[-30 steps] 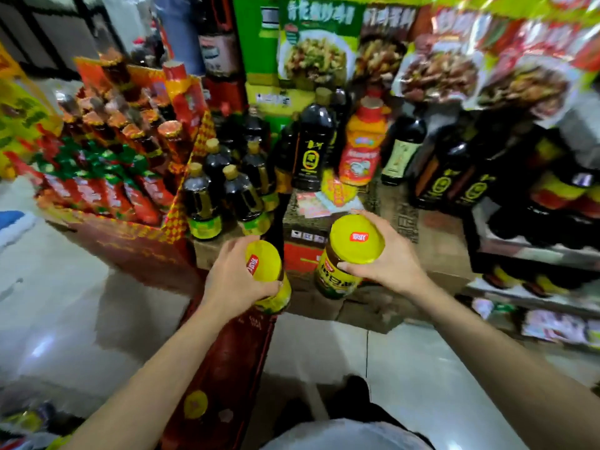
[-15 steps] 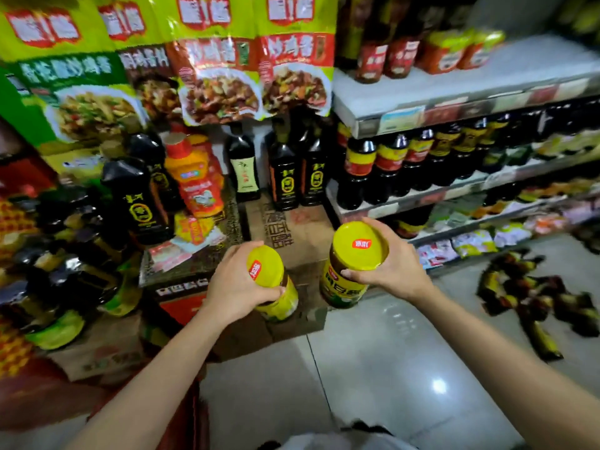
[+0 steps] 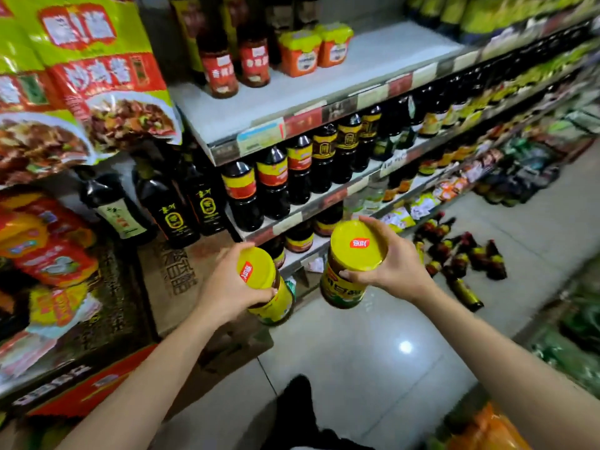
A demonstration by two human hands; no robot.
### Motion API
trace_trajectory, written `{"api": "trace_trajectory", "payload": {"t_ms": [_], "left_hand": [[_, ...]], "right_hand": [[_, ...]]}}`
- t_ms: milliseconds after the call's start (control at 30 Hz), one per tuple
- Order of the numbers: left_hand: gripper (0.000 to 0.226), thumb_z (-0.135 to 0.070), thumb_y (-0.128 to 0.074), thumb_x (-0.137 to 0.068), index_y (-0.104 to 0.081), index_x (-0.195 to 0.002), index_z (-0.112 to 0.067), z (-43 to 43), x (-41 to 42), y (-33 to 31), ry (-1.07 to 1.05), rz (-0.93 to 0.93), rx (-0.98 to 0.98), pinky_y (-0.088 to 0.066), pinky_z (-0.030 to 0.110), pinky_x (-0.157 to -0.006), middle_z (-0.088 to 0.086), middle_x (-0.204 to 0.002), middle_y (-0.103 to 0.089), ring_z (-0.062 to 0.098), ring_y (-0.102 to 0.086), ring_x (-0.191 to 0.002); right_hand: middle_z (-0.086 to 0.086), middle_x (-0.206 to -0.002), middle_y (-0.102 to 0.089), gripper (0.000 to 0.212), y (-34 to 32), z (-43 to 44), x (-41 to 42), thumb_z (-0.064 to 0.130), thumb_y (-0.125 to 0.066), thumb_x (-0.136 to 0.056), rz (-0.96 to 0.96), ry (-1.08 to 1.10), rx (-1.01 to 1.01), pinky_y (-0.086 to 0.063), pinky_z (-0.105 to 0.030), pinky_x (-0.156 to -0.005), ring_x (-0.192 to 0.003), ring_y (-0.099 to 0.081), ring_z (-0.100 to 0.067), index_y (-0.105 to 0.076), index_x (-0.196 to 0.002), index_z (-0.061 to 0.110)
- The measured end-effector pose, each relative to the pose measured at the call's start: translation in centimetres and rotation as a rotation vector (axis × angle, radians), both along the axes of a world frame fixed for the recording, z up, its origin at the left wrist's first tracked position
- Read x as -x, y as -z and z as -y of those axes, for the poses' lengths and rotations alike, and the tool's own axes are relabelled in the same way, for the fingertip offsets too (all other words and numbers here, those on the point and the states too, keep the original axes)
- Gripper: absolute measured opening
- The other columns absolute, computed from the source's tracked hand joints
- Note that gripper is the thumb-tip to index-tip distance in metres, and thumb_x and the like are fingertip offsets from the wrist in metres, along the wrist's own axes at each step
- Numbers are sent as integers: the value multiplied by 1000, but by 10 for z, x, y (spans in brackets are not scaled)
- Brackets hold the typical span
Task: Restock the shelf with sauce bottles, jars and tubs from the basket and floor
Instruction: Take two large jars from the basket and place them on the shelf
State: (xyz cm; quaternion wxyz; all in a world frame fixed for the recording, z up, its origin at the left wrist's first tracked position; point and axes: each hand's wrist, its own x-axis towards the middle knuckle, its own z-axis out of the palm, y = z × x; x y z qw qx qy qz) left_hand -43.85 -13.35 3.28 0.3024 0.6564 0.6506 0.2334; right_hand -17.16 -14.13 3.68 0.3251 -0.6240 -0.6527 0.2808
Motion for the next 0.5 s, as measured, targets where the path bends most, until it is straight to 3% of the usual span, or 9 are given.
{"api": "trace_trajectory", "payload": {"t_ms": [100,167,300,400,500], "left_hand": [[86,-26,-86,-46,-48,-123,-25,-24,-22,7,45,15,16,-33,23,-85,-4,-113,-41,14,-43,-101],[89,-33,-80,-39,-50,-122,-25,-47,-37,15,87,6,3,-36,24,-87,-1,-115,-46,17,-47,-102],[85,-27,-87,-43,-51,-120,-26,-92,-67,22,162,-18,-5,-40,29,-92,-3,-114,-47,22,-51,-106],[85,-23,-87,-46,-50,-122,-26,-119,-87,20,208,2,-10,-39,26,-89,-7,-112,-43,19,-51,-105],[85,-22,-87,-48,-48,-124,-27,-147,-106,13,246,-2,-21,-36,23,-85,-7,-114,-42,16,-48,-103]], "right_hand": [[12,-110,-51,98,-1,-14,-17,39,-89,-50,55,-12,11,-32,-11,-85,-102,-46,-1,-41,-134,24],[11,-112,-53,97,2,-29,-33,41,-88,-50,38,11,40,-35,-15,-89,-105,-49,-3,-41,-134,25],[7,-117,-54,94,4,-59,-62,41,-87,-51,4,85,93,-39,-20,-92,-110,-51,-10,-40,-132,31],[10,-114,-54,90,-3,-79,-81,44,-87,-50,18,107,88,-39,-18,-89,-107,-52,-9,-38,-126,38],[8,-113,-54,99,-7,-103,-105,49,-85,-46,46,109,74,-41,-20,-90,-107,-52,-10,-40,-132,30]]}}
